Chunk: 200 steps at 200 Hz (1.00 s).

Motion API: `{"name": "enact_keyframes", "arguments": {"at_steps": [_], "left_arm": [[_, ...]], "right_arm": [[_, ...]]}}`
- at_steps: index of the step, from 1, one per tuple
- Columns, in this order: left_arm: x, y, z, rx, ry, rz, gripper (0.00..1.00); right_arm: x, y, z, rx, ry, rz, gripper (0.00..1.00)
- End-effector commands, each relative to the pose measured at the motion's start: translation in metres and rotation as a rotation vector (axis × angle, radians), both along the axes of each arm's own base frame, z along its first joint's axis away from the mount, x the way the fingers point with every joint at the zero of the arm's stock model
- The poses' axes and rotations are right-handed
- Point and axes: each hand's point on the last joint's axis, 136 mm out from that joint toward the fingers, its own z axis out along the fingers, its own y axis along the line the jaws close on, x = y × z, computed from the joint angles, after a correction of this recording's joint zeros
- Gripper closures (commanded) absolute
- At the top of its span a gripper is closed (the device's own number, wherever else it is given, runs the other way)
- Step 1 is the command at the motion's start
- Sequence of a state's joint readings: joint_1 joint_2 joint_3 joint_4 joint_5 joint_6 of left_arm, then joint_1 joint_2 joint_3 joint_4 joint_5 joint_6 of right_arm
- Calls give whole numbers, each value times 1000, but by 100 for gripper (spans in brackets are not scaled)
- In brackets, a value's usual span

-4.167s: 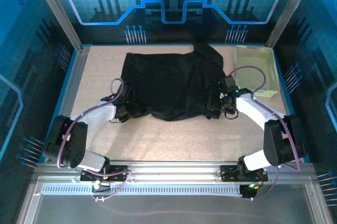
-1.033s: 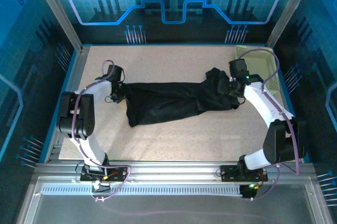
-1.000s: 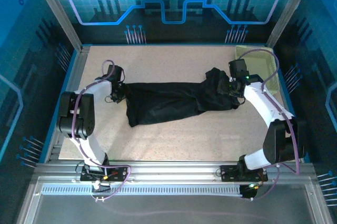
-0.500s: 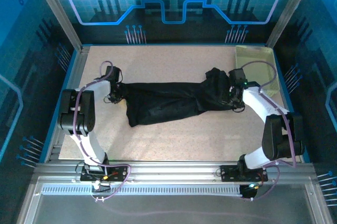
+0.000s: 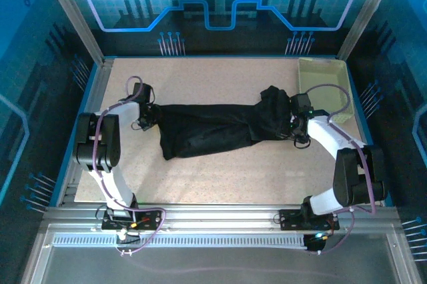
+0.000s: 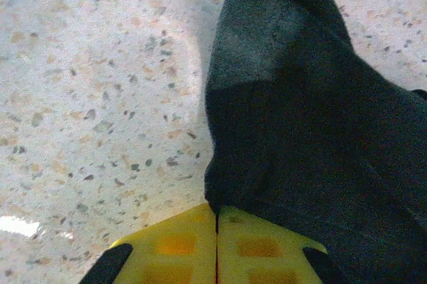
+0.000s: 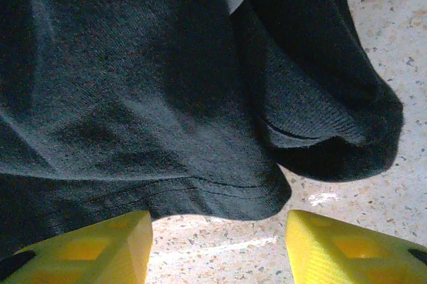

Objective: Fold the inside-out t-shirt

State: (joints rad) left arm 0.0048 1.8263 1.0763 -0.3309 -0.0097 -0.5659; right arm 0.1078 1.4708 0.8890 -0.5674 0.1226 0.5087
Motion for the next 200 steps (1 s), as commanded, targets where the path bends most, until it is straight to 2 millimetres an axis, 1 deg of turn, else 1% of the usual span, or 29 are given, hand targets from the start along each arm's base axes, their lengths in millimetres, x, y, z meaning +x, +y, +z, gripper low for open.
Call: {"name": "enact_keyframes", "arguments": {"at_steps": [1, 21, 38, 57, 81, 104, 118, 139, 167, 200], "left_arm": [[3, -3, 3, -18, -35, -29, 94], [4, -3, 4, -19, -38, -30, 96], [4, -3, 5, -21, -39, -32, 97], [5, -4, 4, -25, -36, -32, 97], [4, -4, 2, -26, -34, -33, 98], [4, -4, 3, -28, -36, -31, 98], [5, -4, 3, -28, -37, -32, 98], [4, -4, 3, -32, -36, -33, 98], [5, -5, 4, -33, -38, -33, 99], [5, -5, 5, -37, -39, -33, 99]], "right_arm": [[3, -4, -5, 8, 3, -24, 43], [4, -3, -9, 14, 7, -22, 44], [2, -10, -13, -23, 24, -36, 44], [2, -17, -14, -58, 32, -49, 42], [4, -21, -16, -69, 40, -63, 41], [6, -21, -19, -60, 44, -65, 42], [7, -20, -21, -52, 43, -62, 44], [9, -19, -20, -48, 37, -60, 50], [10, -21, -19, -62, 32, -59, 59], [11, -23, -17, -71, 29, -61, 66]]}}
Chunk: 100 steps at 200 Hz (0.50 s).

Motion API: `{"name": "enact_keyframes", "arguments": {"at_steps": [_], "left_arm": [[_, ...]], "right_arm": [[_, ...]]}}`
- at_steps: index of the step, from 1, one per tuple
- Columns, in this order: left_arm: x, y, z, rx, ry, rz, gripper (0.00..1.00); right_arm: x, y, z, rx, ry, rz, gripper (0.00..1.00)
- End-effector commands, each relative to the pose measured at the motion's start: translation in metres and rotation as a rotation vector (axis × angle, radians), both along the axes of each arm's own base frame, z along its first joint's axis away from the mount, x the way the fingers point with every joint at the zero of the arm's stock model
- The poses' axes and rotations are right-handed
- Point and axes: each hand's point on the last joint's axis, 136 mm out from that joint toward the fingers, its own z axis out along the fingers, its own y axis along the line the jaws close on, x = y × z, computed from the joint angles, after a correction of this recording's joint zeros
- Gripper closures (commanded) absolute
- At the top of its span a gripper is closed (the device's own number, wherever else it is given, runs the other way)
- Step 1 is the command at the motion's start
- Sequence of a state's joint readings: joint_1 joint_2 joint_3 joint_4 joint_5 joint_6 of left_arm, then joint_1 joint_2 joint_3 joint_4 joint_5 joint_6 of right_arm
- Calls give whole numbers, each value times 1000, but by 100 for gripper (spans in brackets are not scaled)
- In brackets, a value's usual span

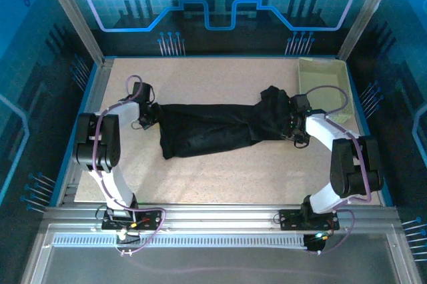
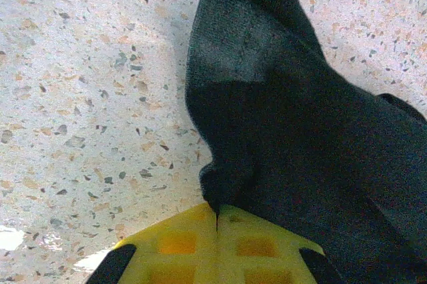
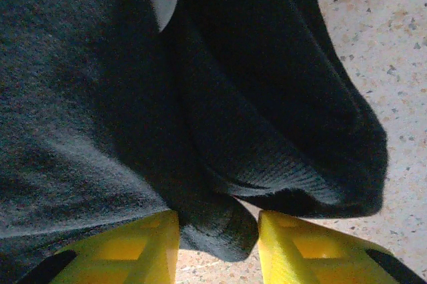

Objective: Fold the inside-out t-shirt

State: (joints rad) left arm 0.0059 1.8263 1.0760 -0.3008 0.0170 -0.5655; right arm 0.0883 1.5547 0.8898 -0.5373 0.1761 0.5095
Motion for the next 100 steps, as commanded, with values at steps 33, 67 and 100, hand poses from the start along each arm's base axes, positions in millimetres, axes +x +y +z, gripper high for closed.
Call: {"name": "enact_keyframes", "arguments": {"at_steps": [33, 67, 100], "left_arm": [[-2, 1, 2, -10, -8, -22, 99], [-1, -1, 3, -13, -10, -23, 99], [-1, -1, 5, -15, -11, -25, 99]], "right_arm": [[4, -16, 4, -61, -1, -41, 58], [10, -15, 2, -32, -7, -39, 59], [16, -13, -1, -18, -3, -36, 67]]}}
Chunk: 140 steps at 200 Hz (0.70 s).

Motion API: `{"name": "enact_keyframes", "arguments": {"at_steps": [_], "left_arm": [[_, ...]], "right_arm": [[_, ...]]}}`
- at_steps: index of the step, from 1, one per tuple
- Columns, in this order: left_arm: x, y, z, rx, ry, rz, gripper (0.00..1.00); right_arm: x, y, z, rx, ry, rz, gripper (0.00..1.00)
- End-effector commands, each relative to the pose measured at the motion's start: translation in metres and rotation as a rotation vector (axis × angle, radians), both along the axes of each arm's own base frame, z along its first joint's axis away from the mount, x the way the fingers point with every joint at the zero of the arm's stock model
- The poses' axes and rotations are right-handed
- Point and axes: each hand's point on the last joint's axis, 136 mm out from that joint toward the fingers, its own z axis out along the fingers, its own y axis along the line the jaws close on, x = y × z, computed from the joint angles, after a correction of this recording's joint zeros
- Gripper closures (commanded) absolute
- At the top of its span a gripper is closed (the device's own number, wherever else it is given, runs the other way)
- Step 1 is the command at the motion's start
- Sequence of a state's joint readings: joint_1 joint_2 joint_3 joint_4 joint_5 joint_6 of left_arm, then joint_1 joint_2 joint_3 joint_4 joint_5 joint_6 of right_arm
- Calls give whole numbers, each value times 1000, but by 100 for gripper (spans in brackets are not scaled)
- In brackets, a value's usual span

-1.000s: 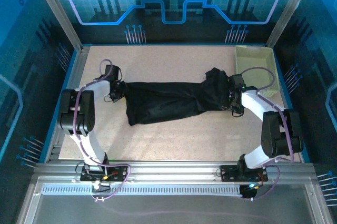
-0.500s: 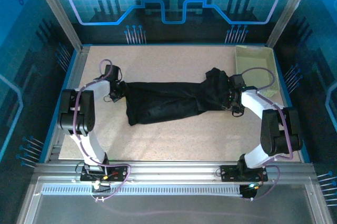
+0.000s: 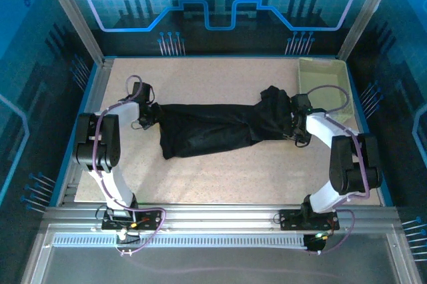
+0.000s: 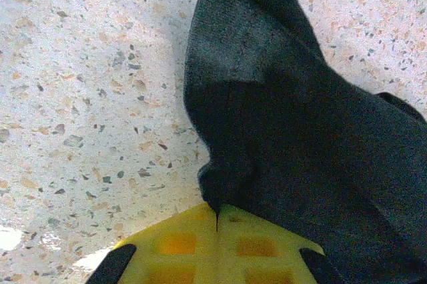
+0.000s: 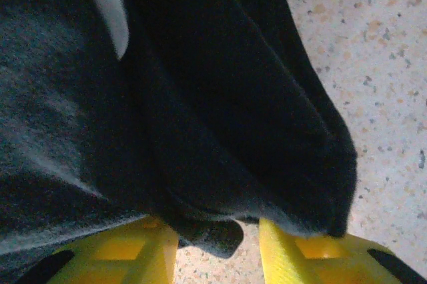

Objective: Fold the inside-out t-shirt

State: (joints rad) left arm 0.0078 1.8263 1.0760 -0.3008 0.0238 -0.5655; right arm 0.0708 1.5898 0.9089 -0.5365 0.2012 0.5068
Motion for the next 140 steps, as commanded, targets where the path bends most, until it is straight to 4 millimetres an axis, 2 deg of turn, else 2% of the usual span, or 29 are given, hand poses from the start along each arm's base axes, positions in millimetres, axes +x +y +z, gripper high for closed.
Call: {"name": "enact_keyframes", "arguments": {"at_steps": [1, 48, 71, 101, 115, 140], "left_arm": [[-1, 0, 5, -8, -11, -24, 99], [-2, 1, 7, -5, -14, -24, 100], [-1, 1, 13, -6, -32, -23, 100], [1, -1, 35, -14, -103, -29, 100], [0, -1, 49, -17, -151, -28, 100], [-2, -2, 89, -26, -264, -27, 100]], "right_arm": [[12, -3, 4, 8, -19, -14, 68], [11, -4, 9, 4, -32, -8, 87], [6, -3, 21, 4, -52, -9, 95], [-3, -5, 62, 1, -127, -8, 100], [-7, -6, 93, -4, -191, -7, 100], [-16, -9, 145, -3, -296, -7, 100]]}}
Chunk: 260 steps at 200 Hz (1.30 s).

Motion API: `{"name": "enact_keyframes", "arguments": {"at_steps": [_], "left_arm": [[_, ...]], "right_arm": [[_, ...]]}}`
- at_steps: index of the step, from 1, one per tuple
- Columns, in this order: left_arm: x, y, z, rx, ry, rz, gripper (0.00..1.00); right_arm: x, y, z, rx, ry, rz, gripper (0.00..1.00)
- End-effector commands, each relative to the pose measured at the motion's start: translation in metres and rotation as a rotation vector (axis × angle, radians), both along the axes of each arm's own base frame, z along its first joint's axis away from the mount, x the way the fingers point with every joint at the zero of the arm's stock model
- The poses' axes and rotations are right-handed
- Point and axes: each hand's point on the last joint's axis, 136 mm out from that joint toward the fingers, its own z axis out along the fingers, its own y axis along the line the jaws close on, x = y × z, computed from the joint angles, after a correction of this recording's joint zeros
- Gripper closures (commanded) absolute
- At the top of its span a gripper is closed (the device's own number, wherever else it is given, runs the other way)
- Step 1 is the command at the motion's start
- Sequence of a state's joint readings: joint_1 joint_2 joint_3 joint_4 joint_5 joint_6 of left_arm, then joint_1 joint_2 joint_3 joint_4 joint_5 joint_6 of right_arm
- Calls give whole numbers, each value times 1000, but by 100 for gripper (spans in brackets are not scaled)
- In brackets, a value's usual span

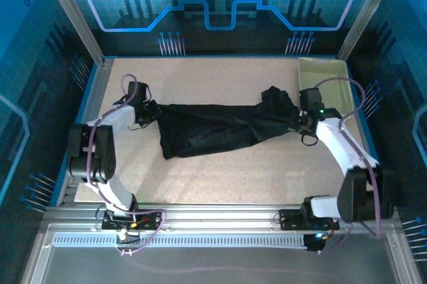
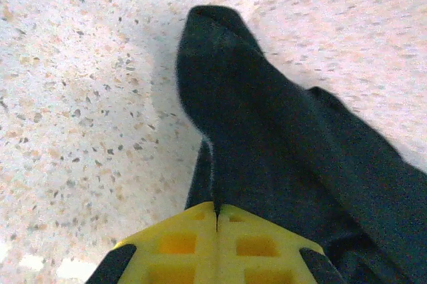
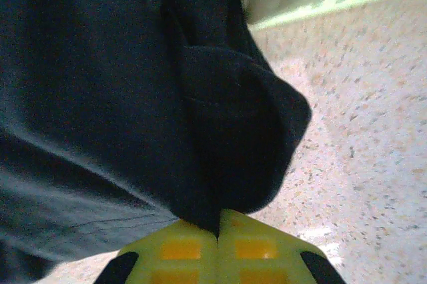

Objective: Fold the inside-out t-shirt

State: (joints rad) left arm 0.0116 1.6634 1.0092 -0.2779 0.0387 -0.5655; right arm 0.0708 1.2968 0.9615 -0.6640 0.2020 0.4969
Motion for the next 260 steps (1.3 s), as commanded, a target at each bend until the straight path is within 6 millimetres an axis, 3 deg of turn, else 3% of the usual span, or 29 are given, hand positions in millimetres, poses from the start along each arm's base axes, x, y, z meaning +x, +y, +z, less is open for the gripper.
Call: {"name": "enact_keyframes", "arguments": {"at_steps": [1, 27, 46, 67, 93, 114, 130, 156, 184, 207, 220, 234, 260], "left_arm": [[4, -1, 48, -15, -151, -24, 100], [-2, -3, 96, -22, -280, -25, 100], [-9, -4, 128, -24, -358, -30, 100], [-17, -6, 147, -32, -397, -40, 100], [-28, -1, 148, -11, -392, -26, 100], [-33, 0, 148, -13, -397, -27, 100], [-37, -1, 160, -16, -444, -35, 100], [-48, -5, 200, -30, -578, -49, 100], [-72, -14, 264, -64, -795, -84, 100], [-101, -21, 332, -58, -1000, -129, 100], [-123, -25, 373, -37, -1118, -164, 100], [-142, -26, 402, -6, -1217, -179, 100], [-150, -19, 415, 43, -1231, -154, 100]], "right_arm": [[-13, -9, 53, -13, -84, -17, 100], [-19, -6, 102, 13, -184, 3, 100], [-21, -3, 119, 31, -213, 20, 100], [-22, 7, 113, 89, -198, 43, 100], [-27, 11, 86, 125, -160, 35, 100], [-30, 7, 96, 124, -201, 25, 100], [-30, 0, 136, 110, -292, 14, 100], [-45, -23, 243, 36, -538, -48, 100], [-86, -40, 361, -36, -818, -115, 100], [-128, -46, 444, -91, -1041, -147, 100], [-149, -48, 477, -112, -1133, -159, 100], [-159, -46, 498, -116, -1198, -155, 100], [-150, -35, 505, -81, -1214, -92, 100]]}}
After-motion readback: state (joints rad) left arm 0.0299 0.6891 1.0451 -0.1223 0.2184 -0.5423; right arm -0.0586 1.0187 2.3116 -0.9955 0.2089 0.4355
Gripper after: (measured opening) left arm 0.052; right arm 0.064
